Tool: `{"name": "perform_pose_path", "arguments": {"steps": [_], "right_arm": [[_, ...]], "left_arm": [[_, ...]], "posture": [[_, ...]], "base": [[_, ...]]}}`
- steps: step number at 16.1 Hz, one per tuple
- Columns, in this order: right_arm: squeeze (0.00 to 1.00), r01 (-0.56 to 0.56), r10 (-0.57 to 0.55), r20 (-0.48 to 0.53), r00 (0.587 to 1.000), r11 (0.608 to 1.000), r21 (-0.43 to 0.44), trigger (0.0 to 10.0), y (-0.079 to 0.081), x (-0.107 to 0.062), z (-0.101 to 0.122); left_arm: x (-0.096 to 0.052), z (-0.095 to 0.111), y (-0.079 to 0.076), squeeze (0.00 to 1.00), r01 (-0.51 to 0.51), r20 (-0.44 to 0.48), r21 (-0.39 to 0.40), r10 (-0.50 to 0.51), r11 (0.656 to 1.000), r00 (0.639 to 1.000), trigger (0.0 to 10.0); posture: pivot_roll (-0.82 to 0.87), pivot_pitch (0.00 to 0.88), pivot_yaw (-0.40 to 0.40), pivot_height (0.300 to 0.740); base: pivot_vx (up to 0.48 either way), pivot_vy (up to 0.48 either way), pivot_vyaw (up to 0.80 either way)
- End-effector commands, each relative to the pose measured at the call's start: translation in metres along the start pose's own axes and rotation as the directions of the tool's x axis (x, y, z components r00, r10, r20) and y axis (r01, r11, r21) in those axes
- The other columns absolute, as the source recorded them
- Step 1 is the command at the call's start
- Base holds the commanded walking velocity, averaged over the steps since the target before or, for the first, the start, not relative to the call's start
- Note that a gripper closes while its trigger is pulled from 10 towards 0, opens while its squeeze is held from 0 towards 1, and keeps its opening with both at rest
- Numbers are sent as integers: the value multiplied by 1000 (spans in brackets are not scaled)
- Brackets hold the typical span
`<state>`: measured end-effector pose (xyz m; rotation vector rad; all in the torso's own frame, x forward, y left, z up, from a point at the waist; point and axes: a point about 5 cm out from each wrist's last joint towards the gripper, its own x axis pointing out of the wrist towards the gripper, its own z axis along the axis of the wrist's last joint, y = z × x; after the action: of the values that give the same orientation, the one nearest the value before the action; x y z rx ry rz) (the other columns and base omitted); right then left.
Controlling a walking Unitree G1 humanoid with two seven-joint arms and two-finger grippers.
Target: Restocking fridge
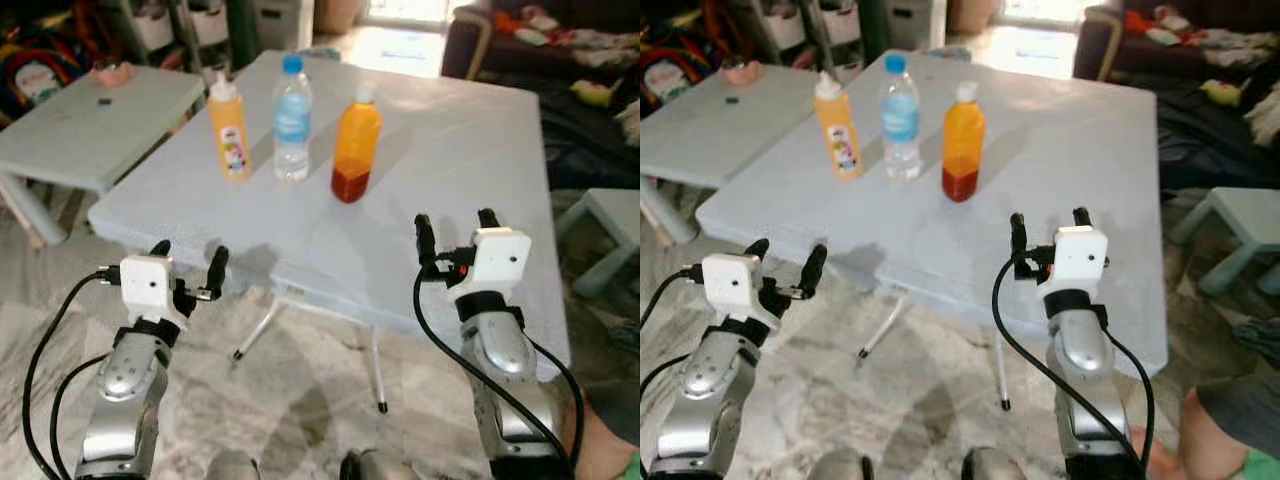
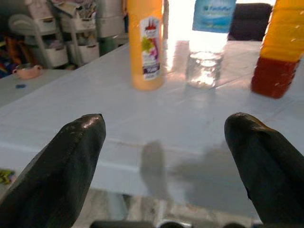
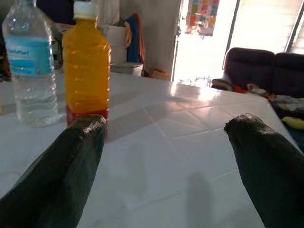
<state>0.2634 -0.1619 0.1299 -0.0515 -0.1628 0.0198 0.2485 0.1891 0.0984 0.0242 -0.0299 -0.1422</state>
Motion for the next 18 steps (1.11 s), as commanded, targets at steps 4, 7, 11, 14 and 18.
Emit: {"name": "perform_pose_path", "arguments": {"steps": [4,7,11,14,18], "right_arm": [[0,-18,18,-7,1000,1000,0,10000,2,0,-1],[0,-29,29,-9,1000,1000,4,10000,5,0,-2],[0,-39,39,-17,999,999,10,10000,6,-1,-4],[0,-47,48,-24,999,999,12,10000,8,-2,-6],[0,-69,70,-35,997,997,15,10000,12,-3,-9]], "left_arm": [[1,-2,-1,0,4,-6,-1,-4,1000,1000,10000],[1,-3,-3,0,22,-6,-10,-22,1000,1000,10000],[1,-3,-4,0,33,-5,-10,-33,999,999,10000],[1,-3,-5,0,37,-8,-6,-37,999,999,10000],[-1,-6,-3,0,36,-20,2,-36,999,999,10000]], "posture": [[63,23,-1,740],[64,22,-4,740],[65,20,-4,740],[68,20,-4,740],[71,22,-7,740]], "base": [[322,0,0],[332,0,0],[480,0,-341],[480,0,0],[324,0,0]]}}
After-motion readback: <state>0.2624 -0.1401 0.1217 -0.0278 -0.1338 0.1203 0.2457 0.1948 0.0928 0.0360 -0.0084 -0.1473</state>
